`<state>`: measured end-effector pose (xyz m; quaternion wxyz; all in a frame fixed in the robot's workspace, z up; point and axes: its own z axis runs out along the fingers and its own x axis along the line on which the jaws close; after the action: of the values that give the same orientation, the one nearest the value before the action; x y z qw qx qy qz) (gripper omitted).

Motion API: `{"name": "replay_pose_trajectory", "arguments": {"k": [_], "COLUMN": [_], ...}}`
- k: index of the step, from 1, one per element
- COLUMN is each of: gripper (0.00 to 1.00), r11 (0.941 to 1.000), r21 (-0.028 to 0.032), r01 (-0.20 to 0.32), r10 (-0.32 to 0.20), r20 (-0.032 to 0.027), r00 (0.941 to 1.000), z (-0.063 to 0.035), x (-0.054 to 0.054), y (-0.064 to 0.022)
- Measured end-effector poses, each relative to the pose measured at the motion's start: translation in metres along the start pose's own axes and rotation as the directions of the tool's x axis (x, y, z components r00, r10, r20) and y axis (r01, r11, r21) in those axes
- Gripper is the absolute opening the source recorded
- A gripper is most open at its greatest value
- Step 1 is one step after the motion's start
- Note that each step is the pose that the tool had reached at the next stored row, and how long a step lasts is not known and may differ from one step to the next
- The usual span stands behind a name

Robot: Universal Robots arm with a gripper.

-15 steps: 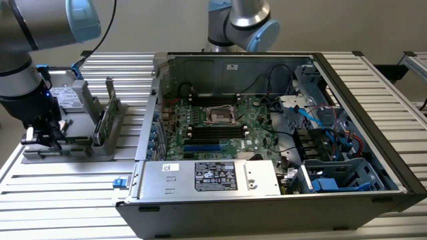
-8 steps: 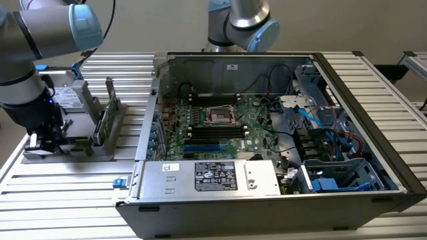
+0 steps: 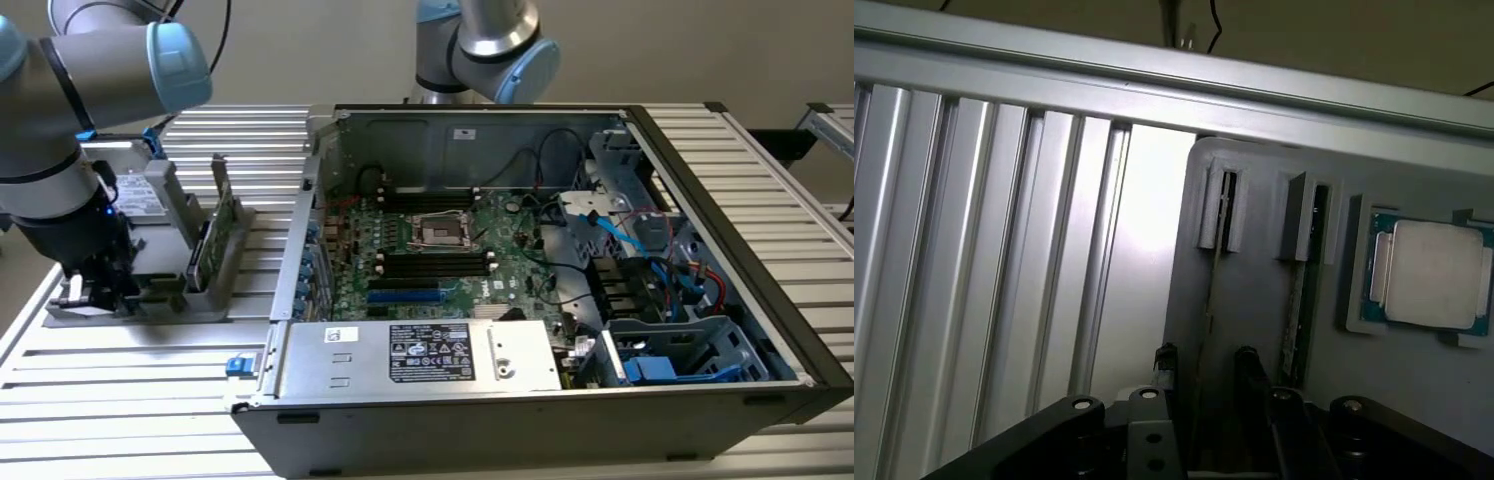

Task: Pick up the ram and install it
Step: 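Pick up the ram and move it above insertion slot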

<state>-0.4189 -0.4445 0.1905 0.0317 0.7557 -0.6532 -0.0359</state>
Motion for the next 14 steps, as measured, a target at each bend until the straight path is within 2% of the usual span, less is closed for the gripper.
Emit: {"name": "replay_pose_trajectory", "arguments": {"k": [6, 7, 8, 9, 11, 14], "gripper": [0.37, 0.35, 0.28, 0.28, 0.16, 0.14], "r11": [1.0, 1.0, 1.0, 1.0, 1.0, 1.0], "r21": [0.0, 0.0, 0.0, 0.0, 0.0, 0.0], "r01": [0.0, 0.0, 0.0, 0.0, 0.0, 0.0], "r10": [0.0, 0.0, 0.0, 0.0, 0.0, 0.0], "r20": [-0.0001, -0.0001, 0.0, -0.0001, 0.0, -0.0001], "r00": [1.0, 1.0, 1.0, 1.0, 1.0, 1.0], "z": [0.0002, 0.0002, 0.0003, 0.0004, 0.0006, 0.0007], "x": [0.0, 0.0, 0.0, 0.0, 0.0, 0.0], "y": [0.0, 0.0, -0.0001, -0.0001, -0.0001, -0.0001]}}
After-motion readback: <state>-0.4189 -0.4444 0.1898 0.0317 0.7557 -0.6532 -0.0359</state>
